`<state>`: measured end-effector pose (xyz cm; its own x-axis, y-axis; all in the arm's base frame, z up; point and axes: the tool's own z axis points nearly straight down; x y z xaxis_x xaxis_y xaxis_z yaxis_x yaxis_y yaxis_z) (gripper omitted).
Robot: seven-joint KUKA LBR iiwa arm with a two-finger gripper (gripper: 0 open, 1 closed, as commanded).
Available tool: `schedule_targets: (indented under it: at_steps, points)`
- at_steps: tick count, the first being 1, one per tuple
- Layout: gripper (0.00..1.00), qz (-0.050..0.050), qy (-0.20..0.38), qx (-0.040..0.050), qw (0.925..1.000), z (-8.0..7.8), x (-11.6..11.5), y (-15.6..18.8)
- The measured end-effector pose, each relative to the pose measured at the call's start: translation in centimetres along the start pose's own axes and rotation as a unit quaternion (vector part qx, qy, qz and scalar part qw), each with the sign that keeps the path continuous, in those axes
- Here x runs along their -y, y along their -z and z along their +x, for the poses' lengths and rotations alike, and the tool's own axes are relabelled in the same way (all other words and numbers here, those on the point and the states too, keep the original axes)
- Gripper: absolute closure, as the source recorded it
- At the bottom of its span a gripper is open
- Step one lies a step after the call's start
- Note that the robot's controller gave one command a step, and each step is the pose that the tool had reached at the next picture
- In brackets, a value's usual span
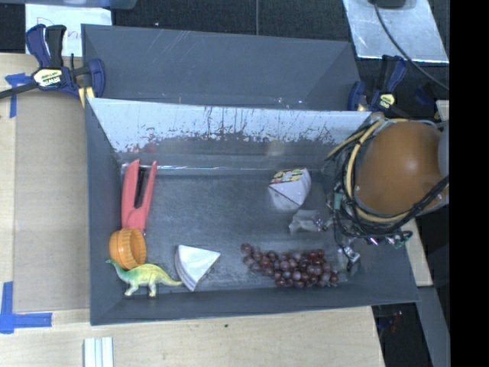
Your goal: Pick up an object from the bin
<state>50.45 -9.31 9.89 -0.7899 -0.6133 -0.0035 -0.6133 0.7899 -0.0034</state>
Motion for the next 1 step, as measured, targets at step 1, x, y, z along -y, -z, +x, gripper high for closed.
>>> schedule_targets:
  at_steps: [1]
  points:
    - [0.0, 0.005, 0.016, 0.0034, 0.9999, 0.75, -0.81, -1.62]
